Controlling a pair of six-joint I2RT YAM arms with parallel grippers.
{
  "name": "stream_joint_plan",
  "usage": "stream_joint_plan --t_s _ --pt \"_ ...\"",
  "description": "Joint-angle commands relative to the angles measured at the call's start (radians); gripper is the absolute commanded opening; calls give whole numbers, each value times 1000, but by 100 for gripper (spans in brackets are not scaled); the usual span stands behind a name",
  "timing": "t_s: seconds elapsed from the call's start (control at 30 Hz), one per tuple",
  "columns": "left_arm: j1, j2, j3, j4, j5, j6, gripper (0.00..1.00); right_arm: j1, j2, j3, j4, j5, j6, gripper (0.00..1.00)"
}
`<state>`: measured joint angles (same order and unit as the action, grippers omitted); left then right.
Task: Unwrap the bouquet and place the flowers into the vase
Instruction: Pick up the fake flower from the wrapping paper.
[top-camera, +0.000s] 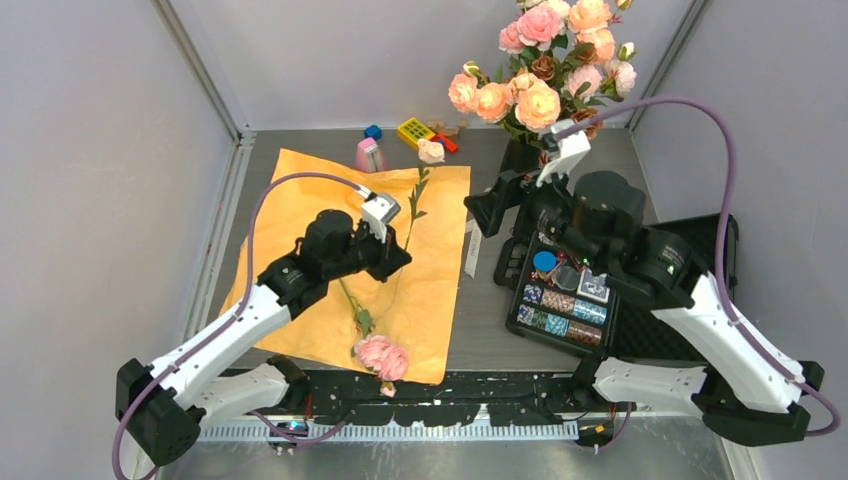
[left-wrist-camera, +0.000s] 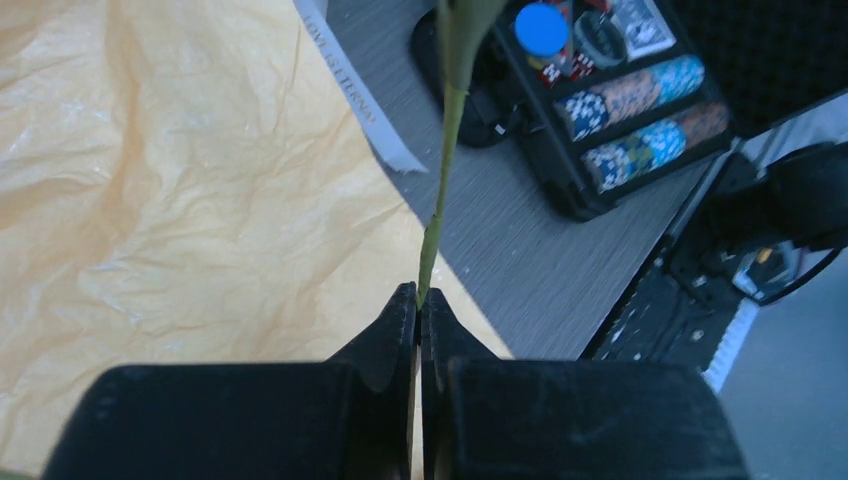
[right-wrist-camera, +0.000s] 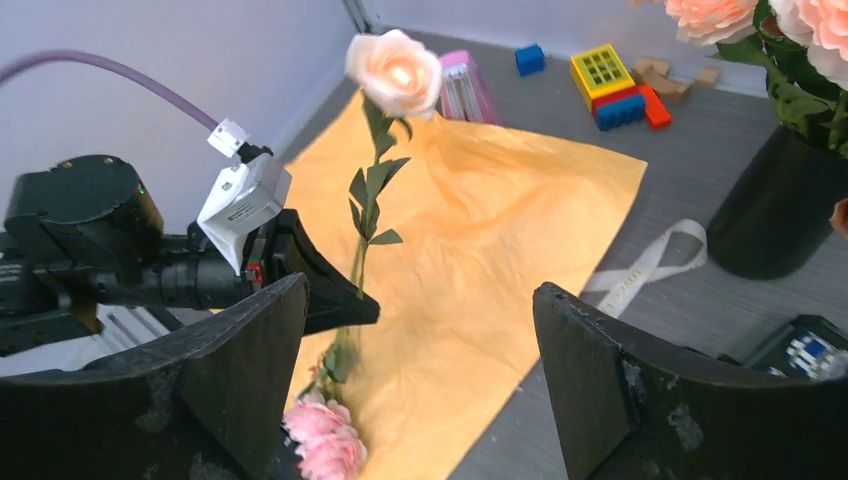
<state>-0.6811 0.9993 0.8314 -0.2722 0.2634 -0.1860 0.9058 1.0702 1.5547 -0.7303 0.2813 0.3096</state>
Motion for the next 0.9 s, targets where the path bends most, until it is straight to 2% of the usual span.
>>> stream_joint_plan --t_s 0.0,0.13,0.4,0.57,0.7,0.8,0.87 --pt "14 -32 11 209 45 -245 0 1 -99 -191 452 2 65 88" --pt "14 -34 45 295 132 -305 0 1 -156 -364 637 -129 111 88" --pt "14 -49 55 378 302 -346 0 1 -35 -374 665 -240 214 82" --pt "14 -76 30 395 342 -324 0 1 22 -373 707 -318 277 66" --pt "13 -78 32 386 350 -320 0 1 46 -367 718 -337 292 54" --pt "14 -74 37 379 363 -314 0 1 62 -362 705 -342 294 50" --pt "14 -74 43 361 362 -304 0 1 68 -361 700 -349 293 42"
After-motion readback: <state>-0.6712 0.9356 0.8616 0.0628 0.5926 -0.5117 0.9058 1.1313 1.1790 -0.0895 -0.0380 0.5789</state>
